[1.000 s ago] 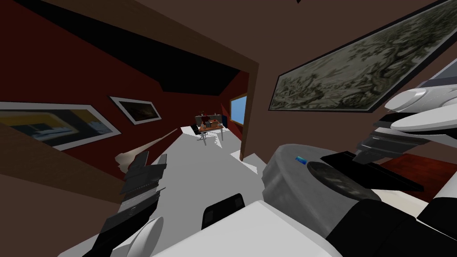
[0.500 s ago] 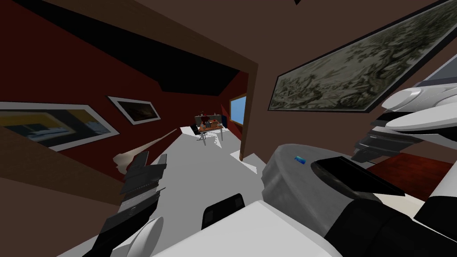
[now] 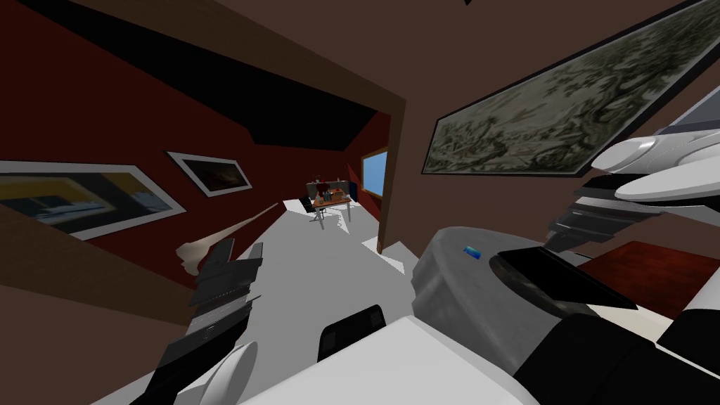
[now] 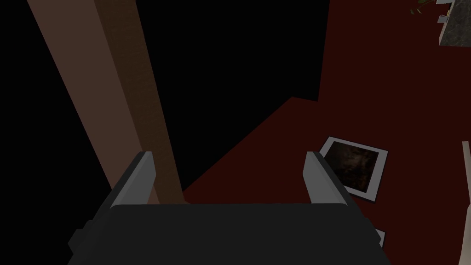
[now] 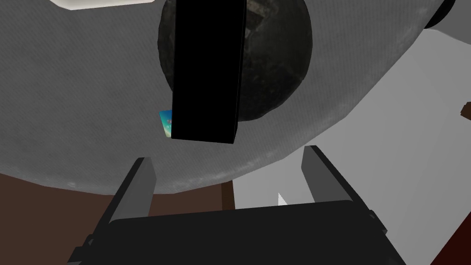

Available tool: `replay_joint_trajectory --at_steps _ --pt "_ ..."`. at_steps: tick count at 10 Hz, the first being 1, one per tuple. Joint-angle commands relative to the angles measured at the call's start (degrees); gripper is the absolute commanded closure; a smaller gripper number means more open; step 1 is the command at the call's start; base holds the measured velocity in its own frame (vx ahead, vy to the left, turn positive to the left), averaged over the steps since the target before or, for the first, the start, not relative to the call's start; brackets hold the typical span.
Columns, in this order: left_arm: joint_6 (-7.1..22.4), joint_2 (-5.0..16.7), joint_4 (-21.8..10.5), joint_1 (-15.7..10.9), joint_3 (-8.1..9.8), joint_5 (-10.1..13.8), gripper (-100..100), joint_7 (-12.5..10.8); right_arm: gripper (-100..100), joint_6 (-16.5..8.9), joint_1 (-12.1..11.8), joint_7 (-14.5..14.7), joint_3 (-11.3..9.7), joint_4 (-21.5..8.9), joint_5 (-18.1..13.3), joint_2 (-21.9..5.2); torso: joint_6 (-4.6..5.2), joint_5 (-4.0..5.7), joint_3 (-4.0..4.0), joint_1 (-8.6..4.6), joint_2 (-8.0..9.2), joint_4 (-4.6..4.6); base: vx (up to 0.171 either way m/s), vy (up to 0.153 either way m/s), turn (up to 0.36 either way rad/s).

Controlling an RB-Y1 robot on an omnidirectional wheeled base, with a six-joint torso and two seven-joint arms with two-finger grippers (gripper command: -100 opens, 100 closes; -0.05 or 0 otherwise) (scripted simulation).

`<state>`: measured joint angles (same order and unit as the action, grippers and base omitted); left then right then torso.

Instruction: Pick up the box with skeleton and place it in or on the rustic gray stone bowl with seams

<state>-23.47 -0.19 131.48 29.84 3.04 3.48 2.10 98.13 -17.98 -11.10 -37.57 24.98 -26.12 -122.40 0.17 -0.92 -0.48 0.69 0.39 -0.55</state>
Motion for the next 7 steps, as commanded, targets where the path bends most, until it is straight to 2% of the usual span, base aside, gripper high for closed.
replay_joint_trajectory --at_steps 1,3,4,5,7 --pt "0.0 0.0 0.0 0.0 0.0 0.0 0 0.0 -100 0.5 0.4 0.2 -1.9 -1.0 0.0 0.3 0.0 0.0 0.0 0.0 0.0 0.0 0.0 0.0 0.0" --pt "0.0 0.0 0.0 0.0 0.0 0.0 0 0.0 -100 0.5 0.4 0.2 -1.9 -1.0 0.0 0.3 -0.01 0.0 0.0 -0.01 0.0 0.0 0.0 0.0 0.0" --pt "0.0 0.0 0.0 0.0 0.0 0.0 0 0.0 -100 0.8 0.7 -0.5 -2.3 0.8 0.6 -1.4 -0.01 0.0 0.01 -0.01 -0.01 0.0 0.008 -0.039 -0.059" --pt "0.0 0.0 0.0 0.0 0.01 0.0 0 0.0 -100 0.8 1.4 -0.5 -3.3 0.8 0.6 -1.4 0.01 0.0 0.01 -0.11 -0.02 0.0 0.012 -0.046 -0.027" --pt "0.0 0.0 0.0 0.0 0.0 0.0 0 0.0 -100 0.8 0.7 -0.5 -2.3 0.8 0.6 -1.4 -0.02 0.04 0.04 -0.11 -0.05 0.02 0.003 -0.01 0.003"
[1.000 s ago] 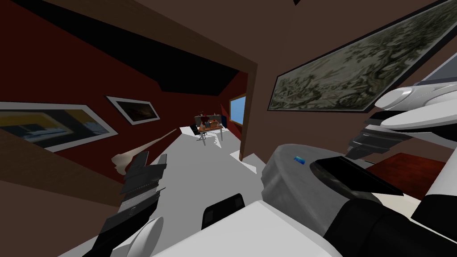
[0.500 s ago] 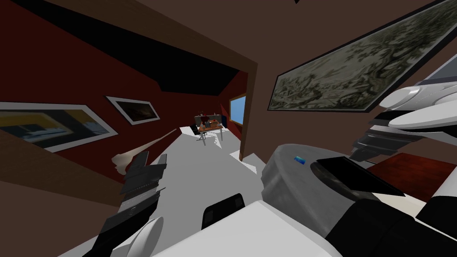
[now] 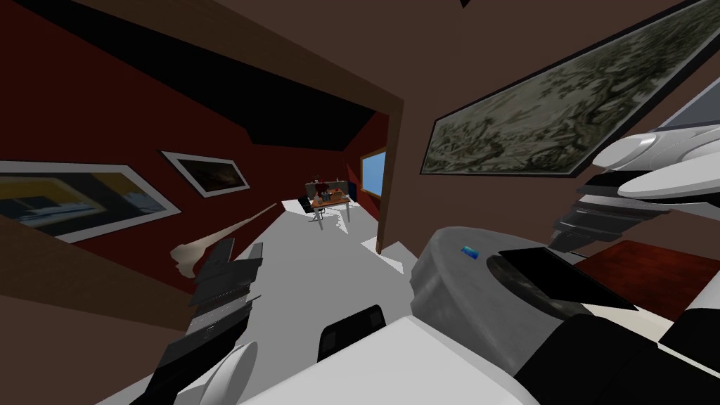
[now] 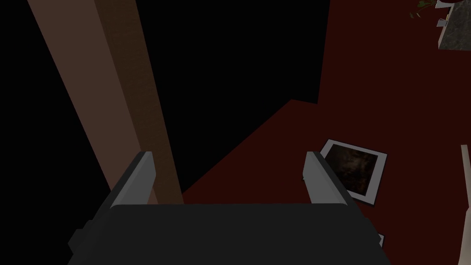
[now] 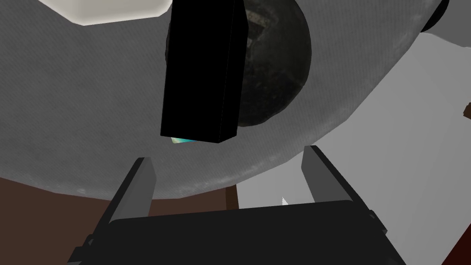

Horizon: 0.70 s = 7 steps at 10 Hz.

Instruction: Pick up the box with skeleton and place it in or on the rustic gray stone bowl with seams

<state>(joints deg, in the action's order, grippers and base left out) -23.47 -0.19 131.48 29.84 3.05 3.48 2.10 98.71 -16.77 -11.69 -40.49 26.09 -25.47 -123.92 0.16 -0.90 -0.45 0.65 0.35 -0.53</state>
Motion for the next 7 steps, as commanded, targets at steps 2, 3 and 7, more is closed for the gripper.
replay_joint_trajectory --at_steps 2,3,7 --pt "0.0 0.0 0.0 0.0 0.0 0.0 0 0.0 -100 0.5 2.0 -0.7 -2.1 1.5 0.6 -1.6 0.03 -0.02 -0.02 -0.05 0.02 -0.01 0.007 -0.036 -0.042" --pt "0.0 0.0 0.0 0.0 0.0 0.0 0 0.0 -100 0.5 1.4 -0.7 -1.8 1.5 0.6 -1.6 0.01 0.02 -0.01 -0.09 0.01 -0.01 0.007 -0.017 0.0" --pt "0.0 0.0 0.0 0.0 0.0 0.0 0 0.0 -100 1.1 0.5 -2.2 -0.4 5.0 1.8 -5.0 -0.01 0.02 0.01 -0.09 -0.02 0.01 0.011 -0.03 -0.036"
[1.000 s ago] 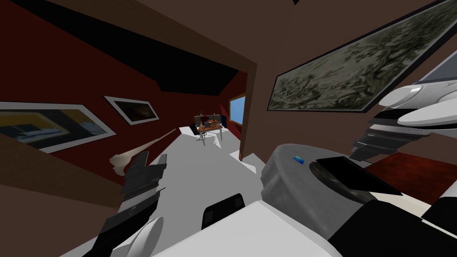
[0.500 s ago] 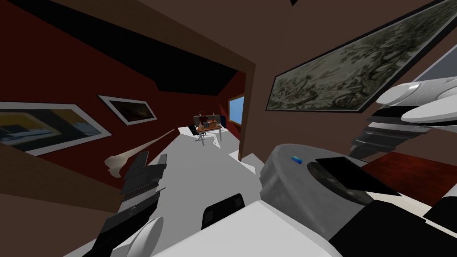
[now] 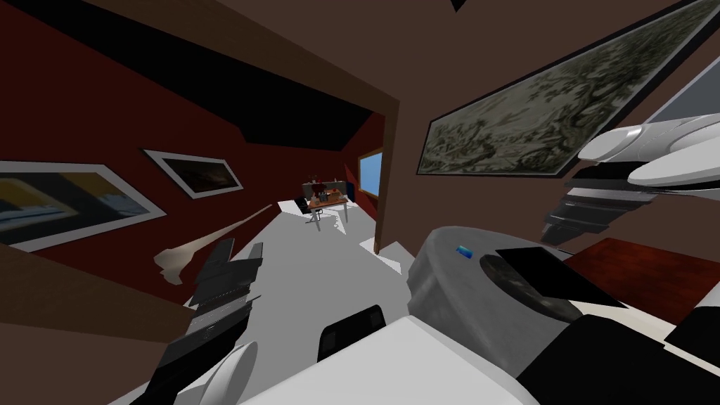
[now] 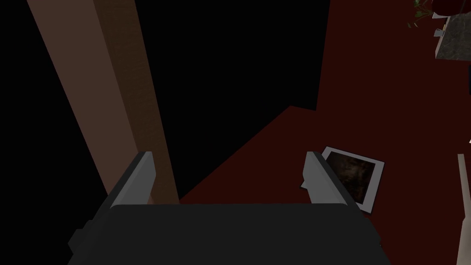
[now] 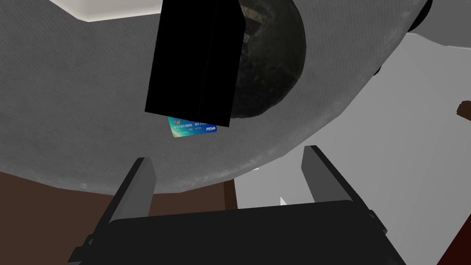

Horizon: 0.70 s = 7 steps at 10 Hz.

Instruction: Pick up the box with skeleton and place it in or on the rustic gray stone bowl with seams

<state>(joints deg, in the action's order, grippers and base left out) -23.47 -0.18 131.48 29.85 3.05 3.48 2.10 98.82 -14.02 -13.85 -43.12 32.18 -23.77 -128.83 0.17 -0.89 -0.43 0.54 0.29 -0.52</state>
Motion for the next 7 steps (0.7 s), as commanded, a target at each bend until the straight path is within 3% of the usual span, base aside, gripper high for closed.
replay_joint_trajectory --at_steps 1,2,3,7 --pt "0.0 0.0 0.0 0.0 0.0 0.0 0 0.0 -100 1.0 -2.2 0.0 2.2 -1.1 0.1 0.0 0.0 0.0 0.0 0.0 0.0 0.0 0.016 -0.043 -0.021" --pt "0.0 0.0 0.0 0.0 0.0 0.0 0 0.0 -100 0.3 -1.2 -0.3 1.1 -0.2 0.1 -0.2 -0.02 0.03 0.0 -0.01 0.01 0.01 0.003 -0.015 0.004" --pt "0.0 0.0 0.0 0.0 0.0 0.0 0 0.0 0 0.5 -1.4 -0.3 1.3 -0.3 0.1 -0.2 -0.01 0.01 -0.02 0.06 0.04 0.0 0.0 0.0 0.0" --pt "0.0 0.0 0.0 0.0 -0.01 0.0 0 0.0 0 0.4 -1.3 -0.3 1.3 -0.3 0.1 -0.2 -0.01 -0.01 -0.04 0.15 0.08 -0.01 0.0 0.0 0.0"
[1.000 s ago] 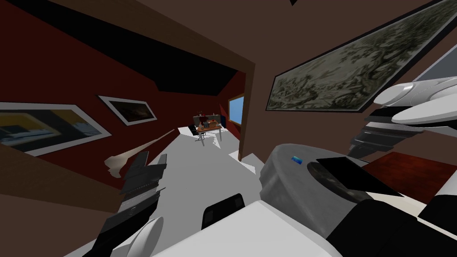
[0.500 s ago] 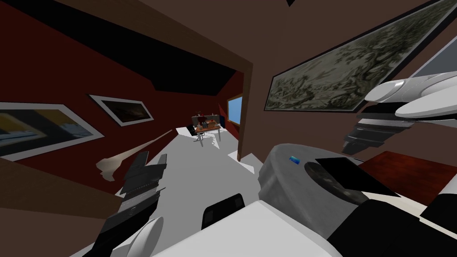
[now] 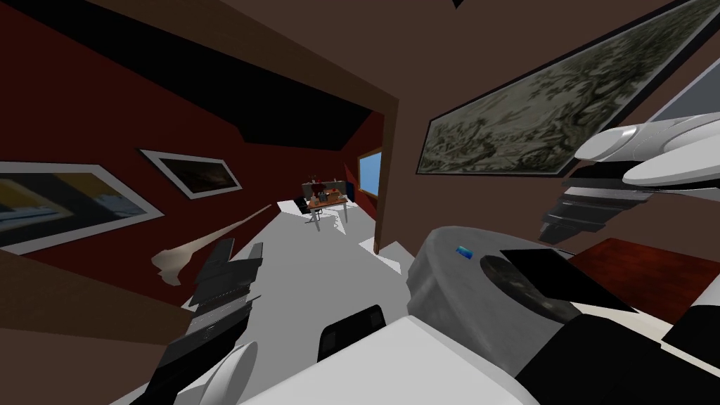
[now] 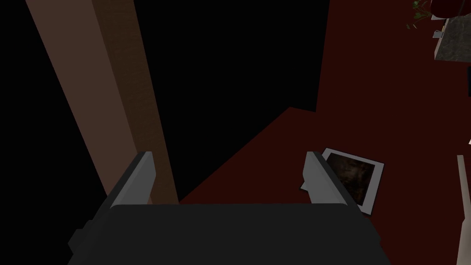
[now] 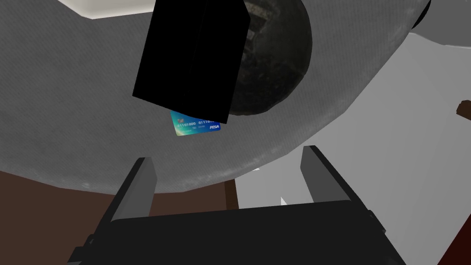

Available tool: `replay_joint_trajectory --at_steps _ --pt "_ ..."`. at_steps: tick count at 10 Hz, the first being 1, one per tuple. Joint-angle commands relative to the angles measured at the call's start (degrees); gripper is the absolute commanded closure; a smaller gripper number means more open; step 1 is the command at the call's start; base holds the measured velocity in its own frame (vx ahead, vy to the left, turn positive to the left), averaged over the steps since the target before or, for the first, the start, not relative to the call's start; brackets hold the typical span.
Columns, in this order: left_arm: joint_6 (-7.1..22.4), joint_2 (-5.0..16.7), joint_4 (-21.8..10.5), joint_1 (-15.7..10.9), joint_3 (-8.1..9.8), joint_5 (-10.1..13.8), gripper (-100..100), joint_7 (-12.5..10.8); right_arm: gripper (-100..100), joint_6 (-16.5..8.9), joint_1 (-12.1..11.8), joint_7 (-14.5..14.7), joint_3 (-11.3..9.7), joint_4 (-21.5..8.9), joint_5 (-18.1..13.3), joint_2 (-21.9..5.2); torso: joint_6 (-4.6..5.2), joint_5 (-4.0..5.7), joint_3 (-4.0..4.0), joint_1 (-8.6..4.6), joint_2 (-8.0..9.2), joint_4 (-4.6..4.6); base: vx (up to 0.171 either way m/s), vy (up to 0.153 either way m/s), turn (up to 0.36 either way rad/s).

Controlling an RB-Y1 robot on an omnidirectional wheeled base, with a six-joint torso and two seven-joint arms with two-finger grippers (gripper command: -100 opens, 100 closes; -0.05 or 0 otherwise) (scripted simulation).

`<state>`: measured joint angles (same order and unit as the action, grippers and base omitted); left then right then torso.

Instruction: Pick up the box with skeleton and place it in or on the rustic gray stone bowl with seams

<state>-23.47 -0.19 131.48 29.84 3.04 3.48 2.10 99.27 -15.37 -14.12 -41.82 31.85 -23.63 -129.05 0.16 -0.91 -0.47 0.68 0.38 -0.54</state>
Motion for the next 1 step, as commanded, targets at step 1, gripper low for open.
replay_joint_trajectory --at_steps 1 --pt "0.0 0.0 0.0 0.0 0.0 0.0 0 0.0 0 0.0 0.0 0.0 0.0 0.0 0.0 0.0 0.0 0.0 0.0 0.0 0.0 0.0 0.0 0.0 0.0"
